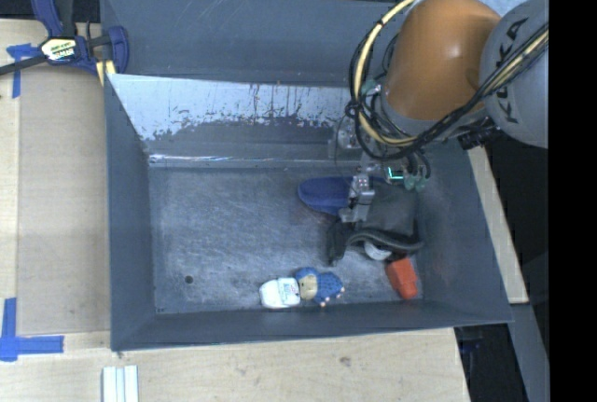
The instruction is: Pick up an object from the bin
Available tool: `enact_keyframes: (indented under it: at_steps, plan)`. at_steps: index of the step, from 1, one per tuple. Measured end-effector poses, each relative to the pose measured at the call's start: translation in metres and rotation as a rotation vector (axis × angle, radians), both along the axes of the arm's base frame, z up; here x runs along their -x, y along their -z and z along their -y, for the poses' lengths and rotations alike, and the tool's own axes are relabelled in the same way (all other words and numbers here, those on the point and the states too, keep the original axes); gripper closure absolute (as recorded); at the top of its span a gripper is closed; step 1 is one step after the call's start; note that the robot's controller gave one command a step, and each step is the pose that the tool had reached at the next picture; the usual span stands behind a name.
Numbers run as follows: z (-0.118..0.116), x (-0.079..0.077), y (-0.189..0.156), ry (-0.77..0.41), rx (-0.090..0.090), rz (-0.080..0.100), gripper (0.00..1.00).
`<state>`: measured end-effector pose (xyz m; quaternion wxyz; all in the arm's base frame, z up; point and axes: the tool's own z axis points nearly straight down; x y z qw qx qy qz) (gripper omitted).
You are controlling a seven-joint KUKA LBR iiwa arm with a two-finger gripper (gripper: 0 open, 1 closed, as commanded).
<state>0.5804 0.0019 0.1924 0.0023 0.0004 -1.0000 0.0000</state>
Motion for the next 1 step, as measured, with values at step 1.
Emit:
enact_keyframes:
  at_steps: [1]
  plan:
    - [0.0521,-0.033,0.0988,-0.071,-0.002,0.021,0.0]
